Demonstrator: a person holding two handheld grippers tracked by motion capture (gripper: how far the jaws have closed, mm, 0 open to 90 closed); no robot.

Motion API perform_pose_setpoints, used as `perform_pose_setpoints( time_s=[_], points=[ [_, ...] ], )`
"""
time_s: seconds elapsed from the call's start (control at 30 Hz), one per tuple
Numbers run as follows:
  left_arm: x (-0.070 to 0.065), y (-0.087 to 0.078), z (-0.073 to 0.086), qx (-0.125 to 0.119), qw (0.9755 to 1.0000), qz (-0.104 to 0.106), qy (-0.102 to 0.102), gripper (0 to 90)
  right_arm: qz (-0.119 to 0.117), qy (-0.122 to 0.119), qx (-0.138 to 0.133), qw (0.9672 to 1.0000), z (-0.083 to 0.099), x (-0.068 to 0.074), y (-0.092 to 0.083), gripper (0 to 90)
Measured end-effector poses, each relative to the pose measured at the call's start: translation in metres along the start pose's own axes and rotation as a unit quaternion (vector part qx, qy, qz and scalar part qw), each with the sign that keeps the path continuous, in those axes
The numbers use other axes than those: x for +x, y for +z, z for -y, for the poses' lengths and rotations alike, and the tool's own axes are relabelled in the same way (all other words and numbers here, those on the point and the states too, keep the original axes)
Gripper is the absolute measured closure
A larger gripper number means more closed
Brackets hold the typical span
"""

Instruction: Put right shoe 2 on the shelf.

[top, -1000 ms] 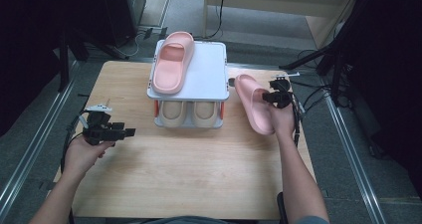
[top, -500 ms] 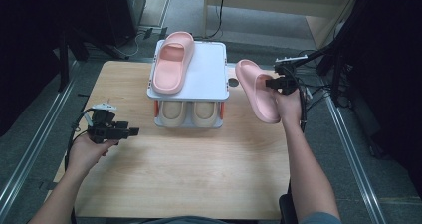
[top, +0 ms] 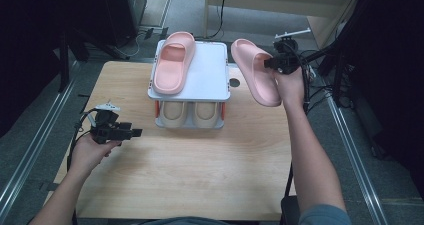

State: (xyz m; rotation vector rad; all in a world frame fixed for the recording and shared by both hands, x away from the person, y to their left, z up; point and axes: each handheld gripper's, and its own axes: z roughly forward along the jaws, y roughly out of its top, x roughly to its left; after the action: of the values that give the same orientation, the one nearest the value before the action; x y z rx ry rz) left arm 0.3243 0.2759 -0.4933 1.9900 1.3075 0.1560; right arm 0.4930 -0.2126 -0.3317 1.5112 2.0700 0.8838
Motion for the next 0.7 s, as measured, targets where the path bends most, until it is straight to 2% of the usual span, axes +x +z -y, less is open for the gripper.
perform_pose_setpoints(
  time_s=[0.27,0.43,0.7],
  points=[
    [-0.001,0.001,-0.001,-0.001,1.0000,0.005,0.004,39.2,0.000,-0.015,-0.003,0.9999,-0.027,0.024,0.001,80.8],
    [-0.002,0.000,-0.001,0.001,1.0000,0.006,0.006,39.2,-0.003,-0.024,-0.002,0.9997,-0.036,0.041,0.012,79.9],
    [-0.003,0.001,-0.002,0.001,0.9999,0.012,0.008,39.2,0.003,-0.034,0.022,0.9992,-0.047,0.066,0.037,79.9]
  ],
)
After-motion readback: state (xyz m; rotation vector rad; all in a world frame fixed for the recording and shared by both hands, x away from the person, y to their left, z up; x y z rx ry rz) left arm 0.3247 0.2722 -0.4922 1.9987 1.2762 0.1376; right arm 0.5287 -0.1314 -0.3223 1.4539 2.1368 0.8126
